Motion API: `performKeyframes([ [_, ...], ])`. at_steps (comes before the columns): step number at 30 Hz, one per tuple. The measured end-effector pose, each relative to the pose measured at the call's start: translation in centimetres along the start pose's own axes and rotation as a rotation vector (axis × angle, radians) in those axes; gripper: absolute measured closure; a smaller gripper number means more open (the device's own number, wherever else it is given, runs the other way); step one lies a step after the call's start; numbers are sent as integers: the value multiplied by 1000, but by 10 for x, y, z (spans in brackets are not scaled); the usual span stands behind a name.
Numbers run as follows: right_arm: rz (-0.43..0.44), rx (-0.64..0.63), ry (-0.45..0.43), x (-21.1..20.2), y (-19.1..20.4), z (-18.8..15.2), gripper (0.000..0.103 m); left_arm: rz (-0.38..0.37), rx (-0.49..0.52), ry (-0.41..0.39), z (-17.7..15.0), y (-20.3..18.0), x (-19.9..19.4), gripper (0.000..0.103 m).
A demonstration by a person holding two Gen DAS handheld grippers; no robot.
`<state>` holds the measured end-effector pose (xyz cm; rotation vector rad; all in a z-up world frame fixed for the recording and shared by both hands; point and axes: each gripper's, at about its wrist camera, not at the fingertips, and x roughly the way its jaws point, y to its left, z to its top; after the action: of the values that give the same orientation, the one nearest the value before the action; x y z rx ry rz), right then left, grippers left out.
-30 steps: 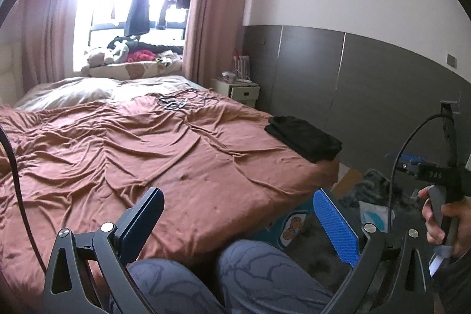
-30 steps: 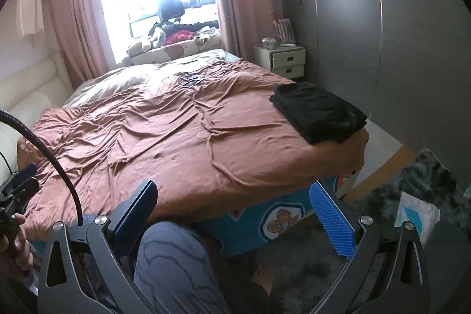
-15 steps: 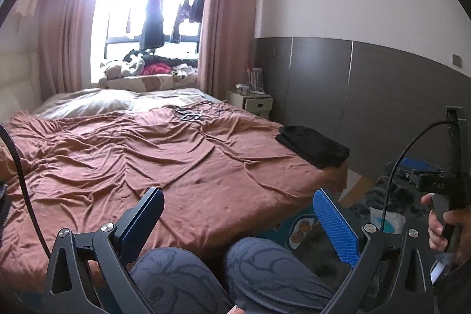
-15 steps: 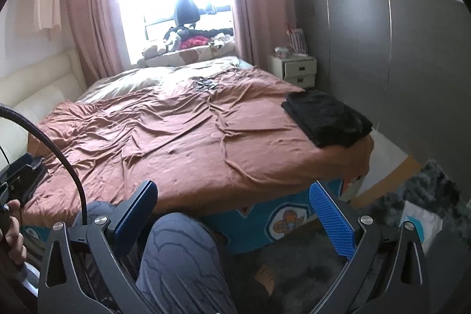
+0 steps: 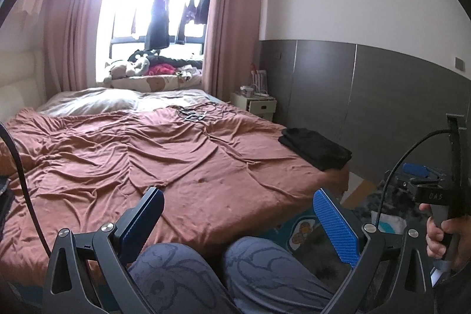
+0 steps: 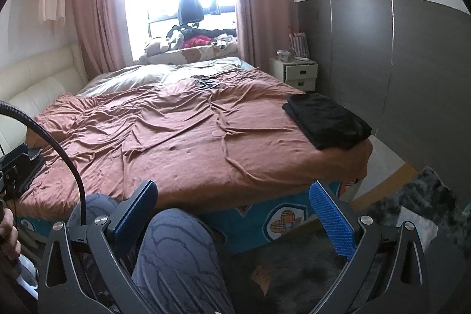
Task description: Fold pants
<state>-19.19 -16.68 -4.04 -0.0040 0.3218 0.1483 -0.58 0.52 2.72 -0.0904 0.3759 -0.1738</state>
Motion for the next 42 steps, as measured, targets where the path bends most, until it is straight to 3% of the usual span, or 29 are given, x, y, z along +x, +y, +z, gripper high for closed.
performKeyframes([
  [16, 24, 46, 20, 1, -1, 0, 0, 4, 0, 6, -3, -3, -4, 1],
  [42, 20, 19, 17, -6, -1, -5, 0, 2, 6, 0, -4, -7, -10, 1],
])
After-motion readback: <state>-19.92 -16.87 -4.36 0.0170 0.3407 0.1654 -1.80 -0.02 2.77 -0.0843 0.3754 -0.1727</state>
